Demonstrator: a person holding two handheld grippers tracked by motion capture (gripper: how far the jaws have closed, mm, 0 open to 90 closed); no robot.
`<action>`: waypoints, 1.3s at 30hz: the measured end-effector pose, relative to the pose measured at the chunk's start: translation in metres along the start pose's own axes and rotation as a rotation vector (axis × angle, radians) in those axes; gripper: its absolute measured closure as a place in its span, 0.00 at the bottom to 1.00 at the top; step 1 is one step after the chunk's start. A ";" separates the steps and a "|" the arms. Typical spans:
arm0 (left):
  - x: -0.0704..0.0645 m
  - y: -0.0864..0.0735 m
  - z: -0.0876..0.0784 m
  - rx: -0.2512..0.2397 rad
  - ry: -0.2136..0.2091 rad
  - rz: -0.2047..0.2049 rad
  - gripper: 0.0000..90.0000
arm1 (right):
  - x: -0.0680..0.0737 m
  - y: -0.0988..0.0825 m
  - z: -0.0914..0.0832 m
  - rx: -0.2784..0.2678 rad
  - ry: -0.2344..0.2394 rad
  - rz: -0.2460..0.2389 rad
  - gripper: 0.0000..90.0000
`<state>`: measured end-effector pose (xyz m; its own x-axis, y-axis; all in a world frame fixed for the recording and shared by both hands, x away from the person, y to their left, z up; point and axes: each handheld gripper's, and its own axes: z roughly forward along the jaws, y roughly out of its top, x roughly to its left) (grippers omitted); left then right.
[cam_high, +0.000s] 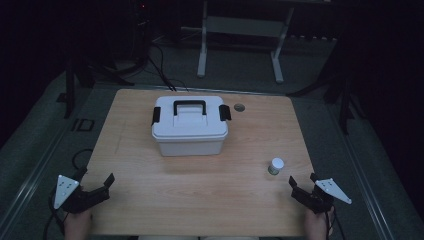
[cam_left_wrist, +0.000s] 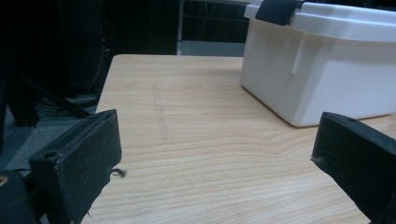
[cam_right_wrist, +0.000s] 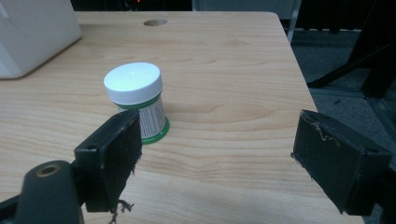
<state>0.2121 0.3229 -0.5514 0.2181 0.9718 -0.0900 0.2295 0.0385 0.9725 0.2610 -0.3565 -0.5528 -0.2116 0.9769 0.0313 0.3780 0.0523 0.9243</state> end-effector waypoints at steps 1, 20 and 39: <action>0.001 0.000 0.000 0.003 -0.001 -0.002 0.01 | 0.000 0.000 0.000 0.002 -0.001 -0.002 0.17; -0.001 0.016 0.006 0.021 -0.037 -0.016 0.01 | 0.006 0.033 -0.009 -0.027 -0.029 0.053 0.14; -0.007 0.053 0.064 0.129 -0.269 -0.045 0.01 | 0.049 0.112 0.031 -0.028 0.120 0.003 0.16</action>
<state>0.2833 0.3028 -0.5133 0.4446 0.8725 -0.2029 0.3598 0.0335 0.9324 0.3207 -0.2966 -0.4597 -0.3172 0.9452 0.0776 0.3538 0.0421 0.9344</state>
